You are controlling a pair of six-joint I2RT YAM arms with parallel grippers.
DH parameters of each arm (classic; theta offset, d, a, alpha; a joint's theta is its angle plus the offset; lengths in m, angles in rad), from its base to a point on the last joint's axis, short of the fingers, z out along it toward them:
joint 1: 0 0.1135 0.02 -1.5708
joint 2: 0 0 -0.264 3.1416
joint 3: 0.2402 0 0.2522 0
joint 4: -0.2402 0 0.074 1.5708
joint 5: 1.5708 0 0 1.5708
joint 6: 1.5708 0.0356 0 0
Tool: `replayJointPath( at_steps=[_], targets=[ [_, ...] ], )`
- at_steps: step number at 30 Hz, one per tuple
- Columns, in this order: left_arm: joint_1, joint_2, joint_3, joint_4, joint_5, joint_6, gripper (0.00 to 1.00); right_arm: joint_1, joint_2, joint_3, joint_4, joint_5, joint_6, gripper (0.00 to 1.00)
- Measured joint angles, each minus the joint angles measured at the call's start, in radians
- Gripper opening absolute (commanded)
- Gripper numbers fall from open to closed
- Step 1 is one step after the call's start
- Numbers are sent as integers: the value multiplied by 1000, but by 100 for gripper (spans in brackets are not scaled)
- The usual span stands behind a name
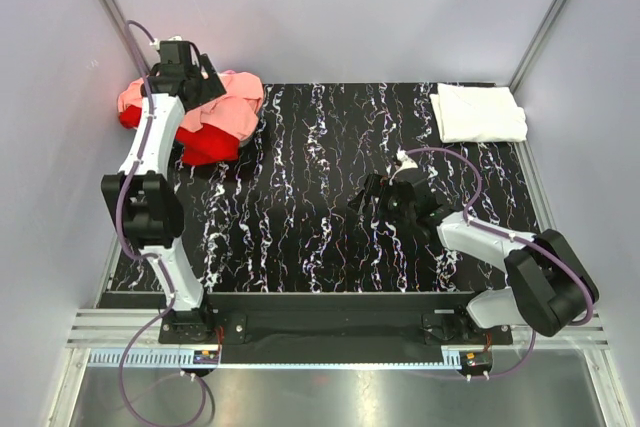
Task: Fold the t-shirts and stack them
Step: Grab the tshirt from the pile
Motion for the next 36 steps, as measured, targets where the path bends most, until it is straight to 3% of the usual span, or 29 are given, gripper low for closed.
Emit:
replayJointPath(
  at_steps=[9, 13, 19, 22, 24, 36],
  targets=[
    [59, 268, 249, -42, -45, 35, 77, 0, 15, 0, 0, 0, 0, 100],
    [59, 372, 340, -61, -63, 43, 49, 0, 24, 8, 0, 0, 0, 100],
    [59, 426, 393, -86, -97, 48, 50, 0, 33, 21, 1, 0, 0, 100],
    [64, 426, 405, -87, -108, 50, 31, 0, 36, 24, 1, 0, 0, 100],
    [68, 426, 407, -87, -110, 47, 2, 0, 39, 26, 1, 0, 0, 100],
    [78, 420, 420, -92, -107, 47, 0, 0, 43, 27, 0, 0, 0, 100]
  ],
)
